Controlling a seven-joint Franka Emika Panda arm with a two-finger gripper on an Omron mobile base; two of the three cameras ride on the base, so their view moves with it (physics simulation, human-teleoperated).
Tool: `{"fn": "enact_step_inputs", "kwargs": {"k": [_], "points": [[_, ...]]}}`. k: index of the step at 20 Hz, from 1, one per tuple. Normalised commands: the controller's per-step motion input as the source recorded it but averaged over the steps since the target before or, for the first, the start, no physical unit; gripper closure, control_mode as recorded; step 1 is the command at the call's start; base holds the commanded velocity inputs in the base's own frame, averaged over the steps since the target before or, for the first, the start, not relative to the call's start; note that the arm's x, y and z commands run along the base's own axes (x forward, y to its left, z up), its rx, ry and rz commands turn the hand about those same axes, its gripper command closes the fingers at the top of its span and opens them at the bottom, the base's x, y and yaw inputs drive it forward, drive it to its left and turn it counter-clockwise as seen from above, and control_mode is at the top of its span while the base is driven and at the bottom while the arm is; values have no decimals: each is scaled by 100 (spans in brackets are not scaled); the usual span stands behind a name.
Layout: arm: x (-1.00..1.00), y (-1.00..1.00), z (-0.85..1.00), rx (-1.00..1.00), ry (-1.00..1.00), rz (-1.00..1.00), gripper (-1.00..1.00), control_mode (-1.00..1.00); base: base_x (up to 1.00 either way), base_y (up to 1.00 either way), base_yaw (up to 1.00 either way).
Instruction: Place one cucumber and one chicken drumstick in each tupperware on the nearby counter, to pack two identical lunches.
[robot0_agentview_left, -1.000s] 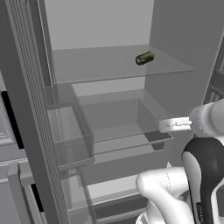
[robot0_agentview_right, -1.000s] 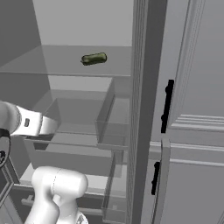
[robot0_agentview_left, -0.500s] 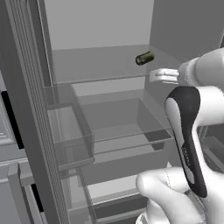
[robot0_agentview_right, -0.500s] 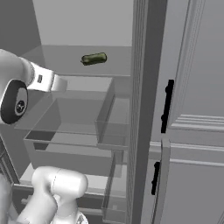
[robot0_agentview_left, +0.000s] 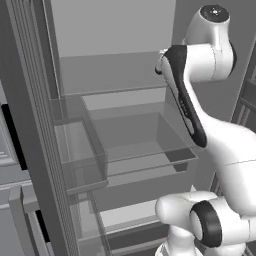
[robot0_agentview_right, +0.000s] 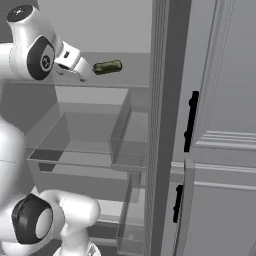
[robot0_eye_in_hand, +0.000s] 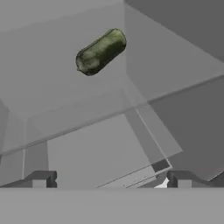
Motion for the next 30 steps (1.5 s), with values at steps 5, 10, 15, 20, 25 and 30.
{"fn": "enact_step_inputs", "kwargs": {"k": [5,10,15,20,25,30], "points": [[98,0,-47,0,15,-3,-100,-100,0,0,0],[100,0,-40,0,-3,0,-100,-100,0,0,0],[97,0,-14,0,-11,1,-100,-100,0,0,0],[72,0,7,-6,-9,2,-100,-100,0,0,0],[60,-6,1,-5,4,-8,-100,-100,0,0,0],[-26,-19,0,6,2,-17,-100,-100,0,0,0]]}}
